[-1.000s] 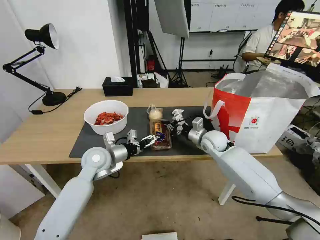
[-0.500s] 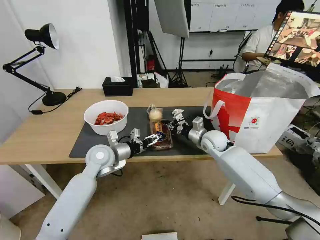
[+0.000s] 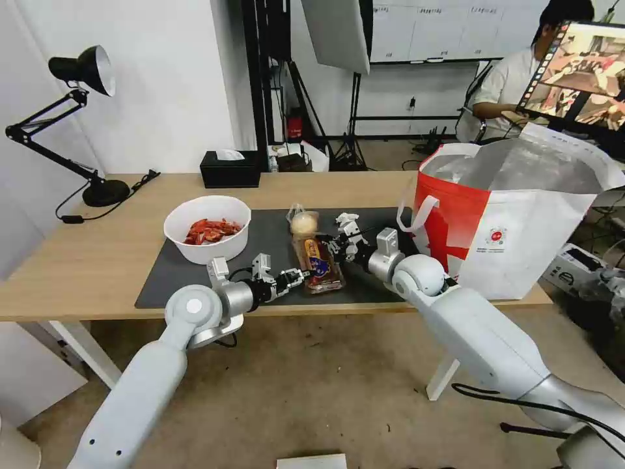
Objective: Pick up the trash from the table and place it into the takeout bag.
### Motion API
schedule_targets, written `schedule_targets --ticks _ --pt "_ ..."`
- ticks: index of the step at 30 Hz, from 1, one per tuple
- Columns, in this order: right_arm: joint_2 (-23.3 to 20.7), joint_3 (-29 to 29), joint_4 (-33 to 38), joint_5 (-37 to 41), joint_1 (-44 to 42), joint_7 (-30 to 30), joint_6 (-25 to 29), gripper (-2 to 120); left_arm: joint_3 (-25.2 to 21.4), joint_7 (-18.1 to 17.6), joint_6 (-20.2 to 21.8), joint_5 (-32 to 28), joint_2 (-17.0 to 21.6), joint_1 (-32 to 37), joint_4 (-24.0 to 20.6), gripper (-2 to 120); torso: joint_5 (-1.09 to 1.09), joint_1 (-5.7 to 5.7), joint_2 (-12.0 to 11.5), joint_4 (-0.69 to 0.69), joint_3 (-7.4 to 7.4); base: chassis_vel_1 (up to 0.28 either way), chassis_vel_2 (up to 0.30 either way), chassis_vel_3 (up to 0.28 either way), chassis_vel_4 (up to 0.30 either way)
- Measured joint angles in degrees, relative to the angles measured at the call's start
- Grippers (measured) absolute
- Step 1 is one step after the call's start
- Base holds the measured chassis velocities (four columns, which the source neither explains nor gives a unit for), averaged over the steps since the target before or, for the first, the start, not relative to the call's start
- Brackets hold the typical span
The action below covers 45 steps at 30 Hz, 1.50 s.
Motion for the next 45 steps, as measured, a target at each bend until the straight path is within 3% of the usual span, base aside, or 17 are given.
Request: schedule_targets --ticks 5,13,24,26,31,36,45 --pt "-0.3 0.2 0.3 0.2 -0.2 0.0 0.0 0 0.3 0.1 -0.1 0.6 -0.1 -0.2 0.3 0 0.00 0.00 0.0 0.00 0.00 0.000 0.000 0.000 0.000" --pt "-1.3 2.3 2.4 2.3 -1.1 0.7 0.1 0 0.0 0.3 -0.4 0.7 -0.2 0.1 0.1 0 0.00 0.00 0.0 0.00 0.00 0.000 0.000 0.000 0.000" --pt "-6.4 12.2 16.3 10.9 -11.0 5.0 6.9 0 -2.3 1.4 -3.5 2.5 1.4 -0.8 -2.0 0 0.00 0.00 0.0 -0.01 0.00 0.000 0.000 0.000 0.000" --pt "-8.4 16.5 23.0 11.9 -17.6 7.1 8.9 0 -3.6 2.1 -4.9 3.7 2.5 -1.4 -2.7 0 0.01 0.00 0.0 0.00 -0.01 0.000 0.000 0.000 0.000" --pt "-10.2 24.8 32.8 9.1 -30.4 8.4 10.4 20 -4.5 3.8 -8.2 8.8 3.6 -5.0 -3.3 0 0.01 0.00 0.0 -0.02 -0.01 0.000 0.000 0.000 0.000" --pt "-9.9 28.5 36.3 5.1 -37.7 8.9 11.3 34 -4.6 5.2 -11.8 12.9 4.7 -7.2 -3.8 0 0.01 0.00 0.0 -0.01 0.00 0.000 0.000 0.000 0.000" --pt "-2.6 35.1 41.8 -9.1 -56.7 13.4 18.6 69 1.8 7.9 -16.0 18.8 3.0 -15.9 -2.4 0 0.01 -0.01 0.0 0.00 0.00 0.000 0.000 0.000 0.000"
